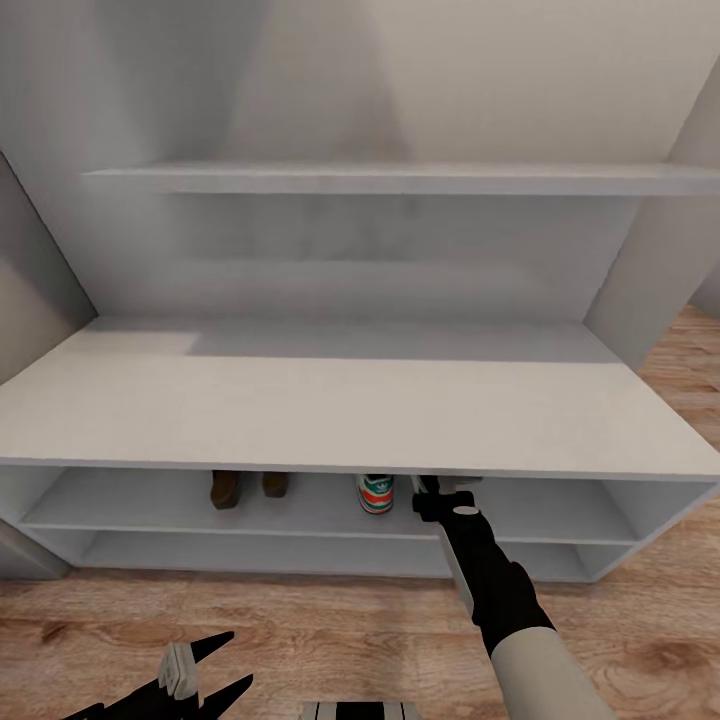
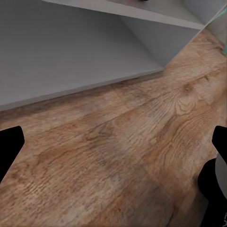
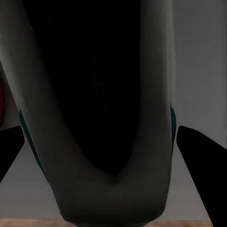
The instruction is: Pick up the two gym shoes and the two sandals from the corridor floor and place them onto the hallstand (shoe rack) in the corridor, making sure they are on the rack and not on the floor. Arrange them so the two gym shoes are next to each other and the two sandals are next to each other.
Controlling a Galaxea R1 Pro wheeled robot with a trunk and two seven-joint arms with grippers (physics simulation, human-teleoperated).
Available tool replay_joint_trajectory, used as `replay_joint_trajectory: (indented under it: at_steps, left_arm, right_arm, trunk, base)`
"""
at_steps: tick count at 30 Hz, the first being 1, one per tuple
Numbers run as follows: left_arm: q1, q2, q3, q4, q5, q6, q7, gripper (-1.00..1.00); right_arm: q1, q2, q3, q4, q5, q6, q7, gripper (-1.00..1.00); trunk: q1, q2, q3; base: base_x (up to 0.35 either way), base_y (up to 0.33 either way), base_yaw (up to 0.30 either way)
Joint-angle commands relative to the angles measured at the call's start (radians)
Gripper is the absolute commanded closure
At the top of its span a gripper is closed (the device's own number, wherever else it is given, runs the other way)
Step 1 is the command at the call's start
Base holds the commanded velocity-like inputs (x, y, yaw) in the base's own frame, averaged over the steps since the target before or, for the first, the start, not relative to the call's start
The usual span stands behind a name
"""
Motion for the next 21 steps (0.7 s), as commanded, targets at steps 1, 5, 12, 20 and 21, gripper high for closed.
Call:
replay_joint_trajectory:
  at_steps: [1,5,12,20,21]
  left_arm:
    - [0.000,0.000,0.001,0.000,0.000,-0.005,-0.003,-1.00]
    - [0.000,0.000,0.001,0.000,0.000,-0.005,-0.003,-1.00]
    - [0.000,0.000,0.001,0.000,0.000,-0.005,-0.004,-1.00]
    - [0.000,0.000,0.002,0.000,0.001,-0.005,-0.004,-1.00]
    - [0.000,0.000,0.002,0.000,0.001,-0.005,-0.003,-1.00]
  right_arm:
    - [0.000,0.000,0.000,0.009,0.017,0.008,-0.002,1.00]
    - [0.000,0.000,0.000,0.009,0.017,0.009,-0.002,1.00]
    - [0.000,0.000,0.000,0.008,0.017,0.009,-0.002,1.00]
    - [0.000,0.000,0.000,0.009,0.017,0.010,-0.002,-1.00]
    - [0.000,0.000,0.000,0.009,0.017,0.010,-0.002,-1.00]
  trunk:
    - [0.000,0.000,-0.001]
    - [0.000,0.000,-0.001]
    - [0.000,0.000,-0.001]
    - [0.000,0.000,-0.001]
    - [0.000,0.000,-0.001]
  base:
    - [0.001,0.000,0.000]
    - [0.000,0.000,0.000]
    - [0.000,0.000,0.000]
    - [0.000,0.000,0.000]
    - [0.000,0.000,0.000]
